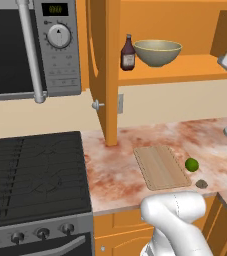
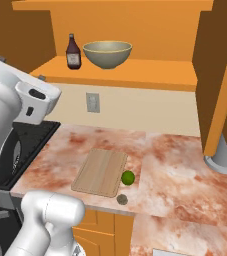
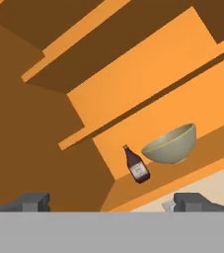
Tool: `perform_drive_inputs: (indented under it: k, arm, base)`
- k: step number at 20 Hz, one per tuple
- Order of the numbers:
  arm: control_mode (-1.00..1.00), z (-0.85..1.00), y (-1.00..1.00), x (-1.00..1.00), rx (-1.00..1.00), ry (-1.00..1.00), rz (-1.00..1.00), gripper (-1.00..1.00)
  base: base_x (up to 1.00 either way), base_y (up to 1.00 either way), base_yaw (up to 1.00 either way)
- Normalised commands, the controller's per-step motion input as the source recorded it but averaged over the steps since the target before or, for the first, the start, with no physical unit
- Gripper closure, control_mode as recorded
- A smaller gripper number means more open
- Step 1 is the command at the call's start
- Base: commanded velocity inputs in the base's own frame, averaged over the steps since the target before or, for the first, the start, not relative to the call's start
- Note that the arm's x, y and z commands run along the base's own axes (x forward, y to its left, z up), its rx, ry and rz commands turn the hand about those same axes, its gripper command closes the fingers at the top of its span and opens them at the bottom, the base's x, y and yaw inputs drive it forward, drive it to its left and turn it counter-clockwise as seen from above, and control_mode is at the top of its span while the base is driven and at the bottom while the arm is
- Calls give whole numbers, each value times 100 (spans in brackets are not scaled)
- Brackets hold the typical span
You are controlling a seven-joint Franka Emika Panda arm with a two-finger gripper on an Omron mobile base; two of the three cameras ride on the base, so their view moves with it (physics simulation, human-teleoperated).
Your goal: Open the cabinet. Place the bowl and condiment on the counter. Then place the lime and garlic on the cutting board.
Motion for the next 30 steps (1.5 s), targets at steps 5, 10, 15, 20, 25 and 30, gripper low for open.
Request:
perform_drive_inputs:
  k: [5,10,15,20,25,30]
  arm:
    - [-100,0,-1,0,-12,0,-4,-100]
    - [-100,0,0,0,-13,2,-15,-100]
    - [-100,0,0,3,-4,13,-14,-100]
    - [-100,0,0,9,-1,17,-11,-100]
    - [-100,0,0,1,0,16,-3,-100]
    - [-100,0,0,3,0,9,0,-100]
  base:
    - [0,0,0]
    - [0,0,0]
    - [0,0,0]
    - [0,0,0]
    - [0,0,0]
    - [0,0,0]
